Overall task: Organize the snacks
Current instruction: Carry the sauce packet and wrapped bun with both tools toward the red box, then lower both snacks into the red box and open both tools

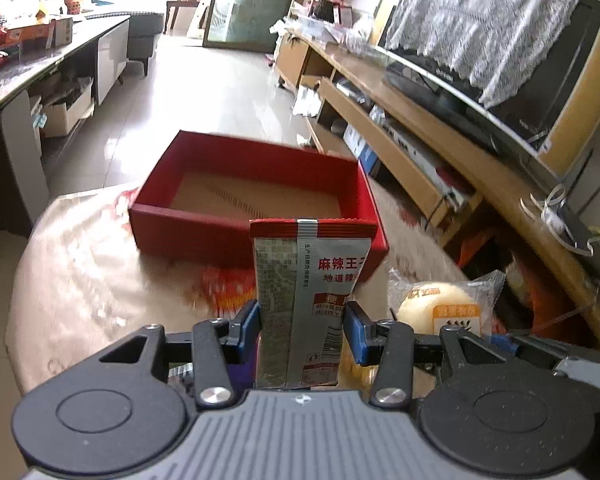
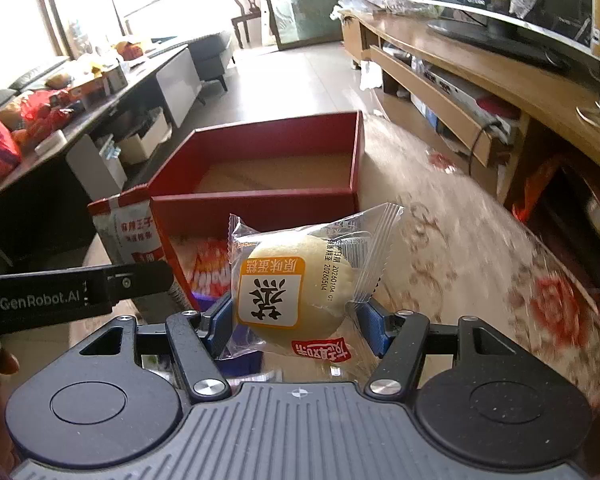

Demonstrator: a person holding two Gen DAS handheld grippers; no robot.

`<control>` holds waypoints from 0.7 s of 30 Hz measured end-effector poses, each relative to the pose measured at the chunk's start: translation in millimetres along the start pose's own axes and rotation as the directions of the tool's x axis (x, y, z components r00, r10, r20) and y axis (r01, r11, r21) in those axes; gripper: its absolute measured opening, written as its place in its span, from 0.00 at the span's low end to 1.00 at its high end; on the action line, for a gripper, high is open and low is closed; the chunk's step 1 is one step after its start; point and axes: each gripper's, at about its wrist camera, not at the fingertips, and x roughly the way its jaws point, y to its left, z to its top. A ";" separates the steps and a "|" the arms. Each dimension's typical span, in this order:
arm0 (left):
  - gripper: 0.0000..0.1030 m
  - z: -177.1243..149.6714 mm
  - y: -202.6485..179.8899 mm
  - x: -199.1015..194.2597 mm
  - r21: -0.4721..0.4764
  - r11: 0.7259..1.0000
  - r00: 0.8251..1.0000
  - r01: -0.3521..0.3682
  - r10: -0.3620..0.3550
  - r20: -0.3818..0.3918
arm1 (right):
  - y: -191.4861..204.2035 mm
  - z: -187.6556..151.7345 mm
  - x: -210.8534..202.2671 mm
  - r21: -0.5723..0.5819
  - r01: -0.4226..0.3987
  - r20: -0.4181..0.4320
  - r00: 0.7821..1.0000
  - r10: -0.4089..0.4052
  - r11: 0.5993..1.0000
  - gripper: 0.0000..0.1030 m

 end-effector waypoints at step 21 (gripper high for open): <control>0.44 96.2 21.4 77.0 -0.052 0.997 0.997 -0.056 0.059 0.058 | 3.0 88.1 73.2 -0.021 -0.013 0.026 1.000 0.013 1.000 0.68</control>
